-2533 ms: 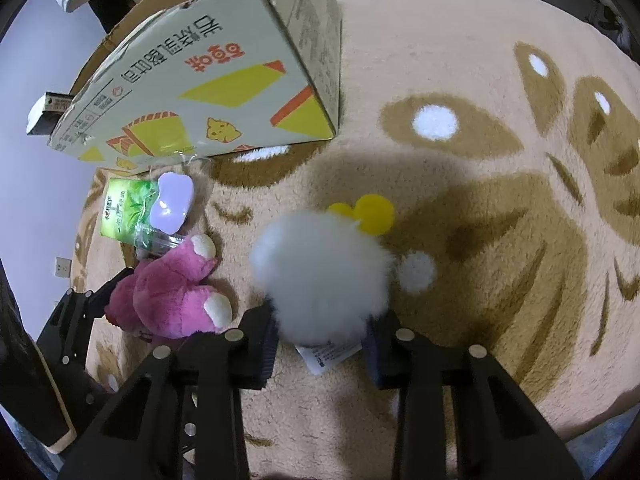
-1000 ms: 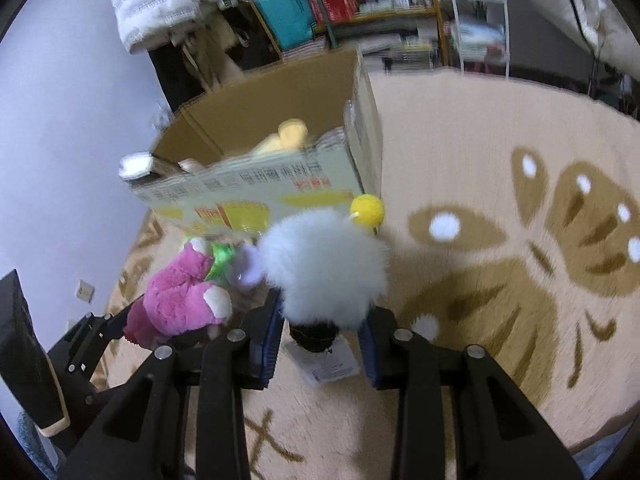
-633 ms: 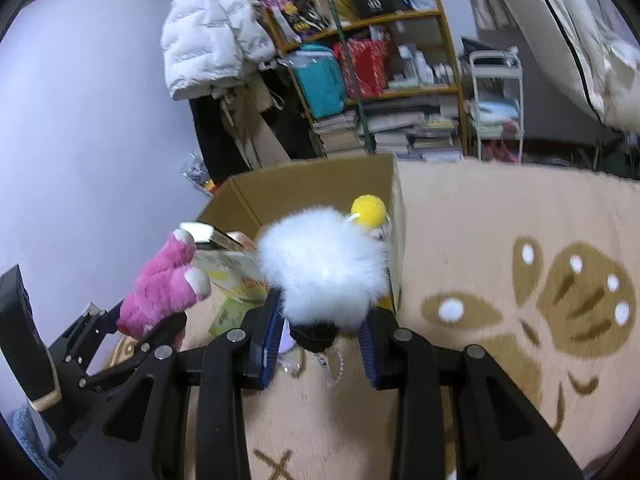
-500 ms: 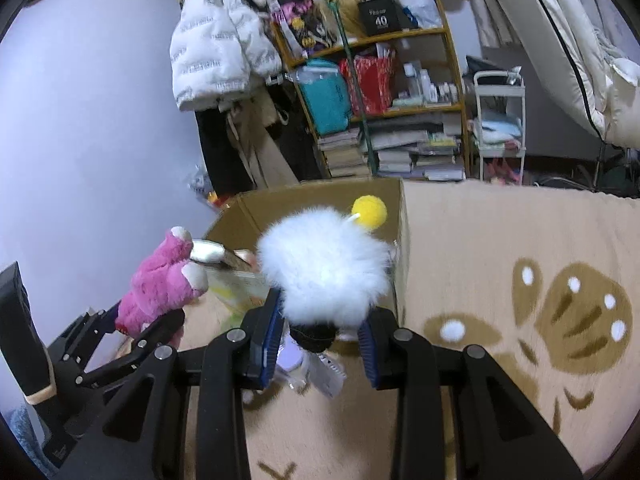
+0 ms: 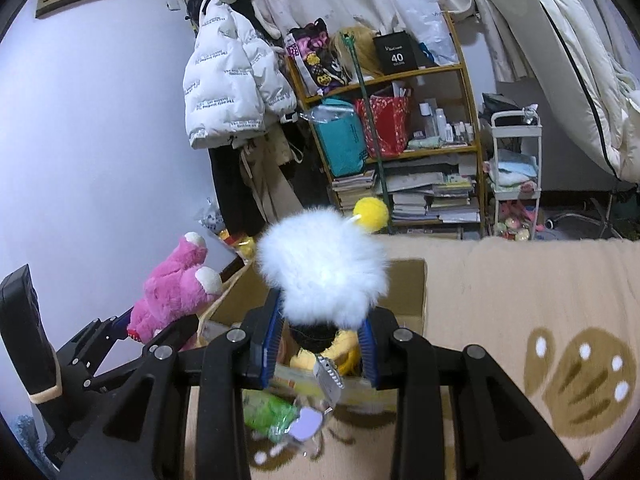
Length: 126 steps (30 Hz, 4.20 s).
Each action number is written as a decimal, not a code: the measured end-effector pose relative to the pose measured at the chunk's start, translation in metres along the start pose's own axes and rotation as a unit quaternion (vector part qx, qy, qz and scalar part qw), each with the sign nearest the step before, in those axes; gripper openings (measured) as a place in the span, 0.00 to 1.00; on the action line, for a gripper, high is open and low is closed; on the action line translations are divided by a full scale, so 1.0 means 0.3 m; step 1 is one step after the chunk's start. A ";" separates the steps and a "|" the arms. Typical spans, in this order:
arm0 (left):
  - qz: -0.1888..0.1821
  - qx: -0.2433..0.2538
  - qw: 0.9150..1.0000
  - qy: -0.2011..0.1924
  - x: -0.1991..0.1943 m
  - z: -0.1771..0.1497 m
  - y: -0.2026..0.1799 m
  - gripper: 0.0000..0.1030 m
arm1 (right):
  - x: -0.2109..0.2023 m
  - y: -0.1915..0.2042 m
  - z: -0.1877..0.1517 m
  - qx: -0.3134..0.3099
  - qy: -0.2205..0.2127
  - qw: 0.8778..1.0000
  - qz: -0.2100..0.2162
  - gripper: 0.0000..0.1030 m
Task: Organize soft objects
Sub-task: 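Lift the pink bear and white toy and carry both over the box, then open both tools to drop the bear and white toy into the box, then move both tools back toward the green tissue pack and clear bag, then grasp the green tissue pack with the left tool while the right tool grasps the clear bag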
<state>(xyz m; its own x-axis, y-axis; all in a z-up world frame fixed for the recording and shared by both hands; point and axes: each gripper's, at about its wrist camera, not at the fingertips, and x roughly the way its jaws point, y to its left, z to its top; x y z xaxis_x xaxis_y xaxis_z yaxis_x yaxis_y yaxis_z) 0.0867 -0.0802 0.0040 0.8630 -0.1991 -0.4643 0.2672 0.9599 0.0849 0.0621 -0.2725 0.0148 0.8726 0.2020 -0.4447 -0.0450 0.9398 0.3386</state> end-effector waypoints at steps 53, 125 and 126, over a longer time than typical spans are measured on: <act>0.035 -0.017 0.996 0.085 0.065 0.006 0.149 0.94 | 0.090 -0.025 -0.102 -0.042 0.085 0.995 -0.031 0.84; 0.012 0.007 0.977 0.212 0.125 -0.277 0.073 0.95 | 0.174 -0.091 -0.311 0.049 0.167 0.984 -0.040 1.00; 0.012 0.005 0.977 0.215 0.130 -0.280 0.075 0.95 | 0.178 -0.090 -0.313 0.048 0.167 0.984 -0.039 1.00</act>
<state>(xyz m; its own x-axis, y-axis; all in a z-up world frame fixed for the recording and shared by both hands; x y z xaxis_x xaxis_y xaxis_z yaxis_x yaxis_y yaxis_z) 0.0905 -0.0498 -0.0862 0.6100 -0.0735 -0.7890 0.2556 0.9607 0.1081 0.0642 -0.2612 -0.0960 0.6618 0.2239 -0.7155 0.0765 0.9292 0.3615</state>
